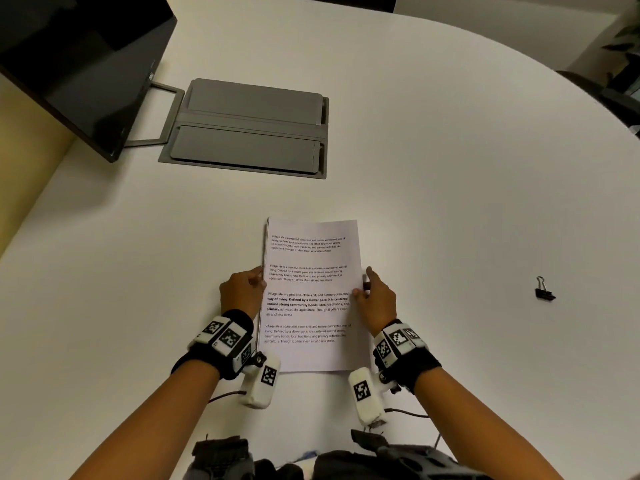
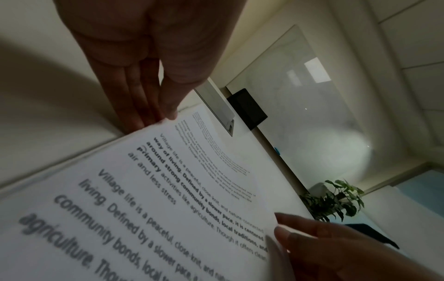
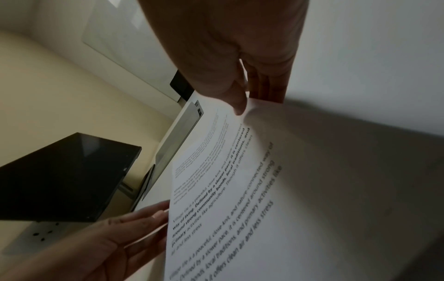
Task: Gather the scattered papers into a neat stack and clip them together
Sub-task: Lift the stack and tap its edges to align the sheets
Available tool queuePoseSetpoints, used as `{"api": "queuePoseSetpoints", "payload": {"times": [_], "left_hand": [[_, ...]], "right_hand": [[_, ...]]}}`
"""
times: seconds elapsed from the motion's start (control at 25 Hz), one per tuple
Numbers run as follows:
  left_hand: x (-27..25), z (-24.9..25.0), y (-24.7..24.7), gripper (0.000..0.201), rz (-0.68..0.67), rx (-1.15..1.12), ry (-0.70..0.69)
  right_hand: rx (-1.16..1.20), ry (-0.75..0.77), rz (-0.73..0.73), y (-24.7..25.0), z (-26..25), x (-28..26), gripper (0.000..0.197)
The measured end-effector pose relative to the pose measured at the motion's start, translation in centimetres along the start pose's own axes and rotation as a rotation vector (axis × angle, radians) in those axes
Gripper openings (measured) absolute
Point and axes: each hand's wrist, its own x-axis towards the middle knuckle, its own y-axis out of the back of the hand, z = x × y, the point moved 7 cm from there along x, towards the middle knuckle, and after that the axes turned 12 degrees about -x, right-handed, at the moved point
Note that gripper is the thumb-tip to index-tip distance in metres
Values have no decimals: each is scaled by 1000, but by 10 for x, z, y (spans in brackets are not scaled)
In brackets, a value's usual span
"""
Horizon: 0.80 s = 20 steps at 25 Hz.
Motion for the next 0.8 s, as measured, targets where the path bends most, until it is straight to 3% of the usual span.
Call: {"api": "queuePoseSetpoints", "payload": {"times": [0.16, 0.56, 0.8], "left_hand": [[-9, 6, -8, 36, -35, 90, -75], [-5, -1, -7, 34, 21, 124, -87], [-4, 2, -9, 43, 4, 144, -130]], "right_hand": [[-168, 85, -30, -10, -2, 1, 54], [-163, 104, -28, -8, -1, 4, 59], [-200, 126, -32, -10, 1, 5, 60]]}}
